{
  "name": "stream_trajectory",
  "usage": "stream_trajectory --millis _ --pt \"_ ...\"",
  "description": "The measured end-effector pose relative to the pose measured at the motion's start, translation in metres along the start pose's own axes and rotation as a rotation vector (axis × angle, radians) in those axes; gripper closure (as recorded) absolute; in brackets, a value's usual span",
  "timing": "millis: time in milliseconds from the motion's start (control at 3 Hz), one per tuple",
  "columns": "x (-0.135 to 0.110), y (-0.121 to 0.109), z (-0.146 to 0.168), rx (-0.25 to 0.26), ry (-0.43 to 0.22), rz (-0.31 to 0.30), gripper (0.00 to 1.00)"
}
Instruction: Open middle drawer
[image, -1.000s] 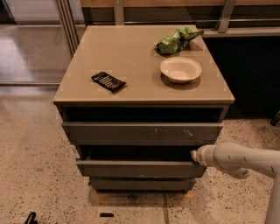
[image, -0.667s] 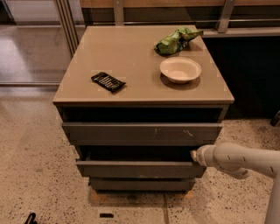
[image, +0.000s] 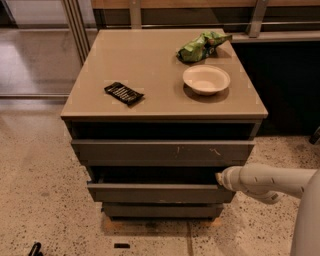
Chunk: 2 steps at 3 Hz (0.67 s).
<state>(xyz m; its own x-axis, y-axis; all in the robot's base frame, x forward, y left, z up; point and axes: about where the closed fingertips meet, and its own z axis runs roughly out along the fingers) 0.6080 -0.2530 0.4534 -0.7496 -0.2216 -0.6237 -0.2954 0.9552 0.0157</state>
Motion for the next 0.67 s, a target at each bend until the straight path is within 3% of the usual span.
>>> stream_trajectory --millis 333,667 --pt "0.014 0.009 0.021 -0.038 0.082 0.043 1.00" --pt "0.030 0.015 0.021 -0.094 0.156 0.110 1.00"
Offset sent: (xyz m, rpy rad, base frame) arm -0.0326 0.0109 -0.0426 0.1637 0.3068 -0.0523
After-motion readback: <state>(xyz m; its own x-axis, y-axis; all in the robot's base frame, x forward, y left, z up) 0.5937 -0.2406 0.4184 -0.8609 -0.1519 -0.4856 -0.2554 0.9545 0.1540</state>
